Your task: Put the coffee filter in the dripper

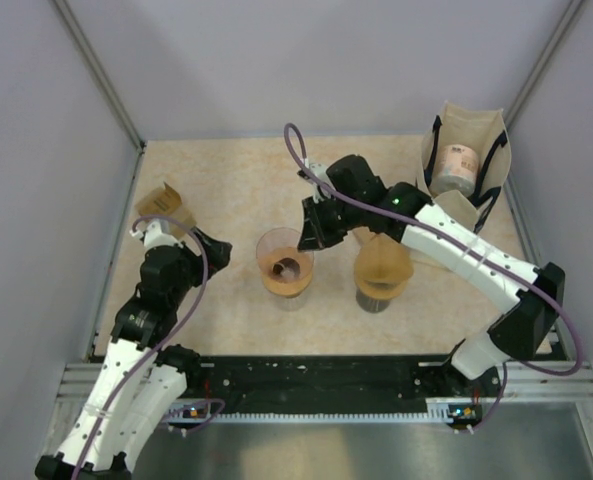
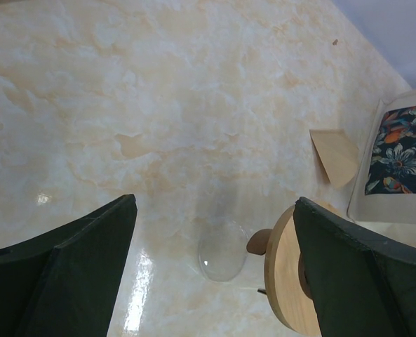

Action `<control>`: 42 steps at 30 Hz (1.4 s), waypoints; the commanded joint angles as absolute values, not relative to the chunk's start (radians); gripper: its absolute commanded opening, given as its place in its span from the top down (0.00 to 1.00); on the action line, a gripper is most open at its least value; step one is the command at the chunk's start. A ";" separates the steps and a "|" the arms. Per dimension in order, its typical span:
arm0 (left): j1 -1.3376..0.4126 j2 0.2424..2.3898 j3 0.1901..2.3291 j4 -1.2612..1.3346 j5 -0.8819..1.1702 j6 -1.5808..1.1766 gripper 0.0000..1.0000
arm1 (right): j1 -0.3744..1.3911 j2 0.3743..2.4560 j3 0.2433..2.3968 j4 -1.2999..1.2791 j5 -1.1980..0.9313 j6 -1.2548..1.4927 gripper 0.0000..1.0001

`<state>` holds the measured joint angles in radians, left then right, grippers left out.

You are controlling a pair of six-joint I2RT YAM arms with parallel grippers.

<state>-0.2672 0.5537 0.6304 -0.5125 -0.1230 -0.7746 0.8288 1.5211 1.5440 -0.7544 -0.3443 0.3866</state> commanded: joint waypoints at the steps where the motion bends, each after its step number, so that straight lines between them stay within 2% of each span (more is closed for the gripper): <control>1: -0.265 0.558 0.609 -0.408 -0.089 -0.759 0.01 | 0.807 1.534 1.615 -0.769 -0.342 0.391 1.00; 23: -0.265 0.566 0.607 -0.385 -0.068 -0.759 0.01 | 0.790 1.594 1.569 -0.758 -0.298 0.393 1.00; 42: -0.265 0.563 0.624 -0.262 0.150 -0.790 0.01 | 0.787 1.651 1.557 -0.818 -0.276 0.385 1.00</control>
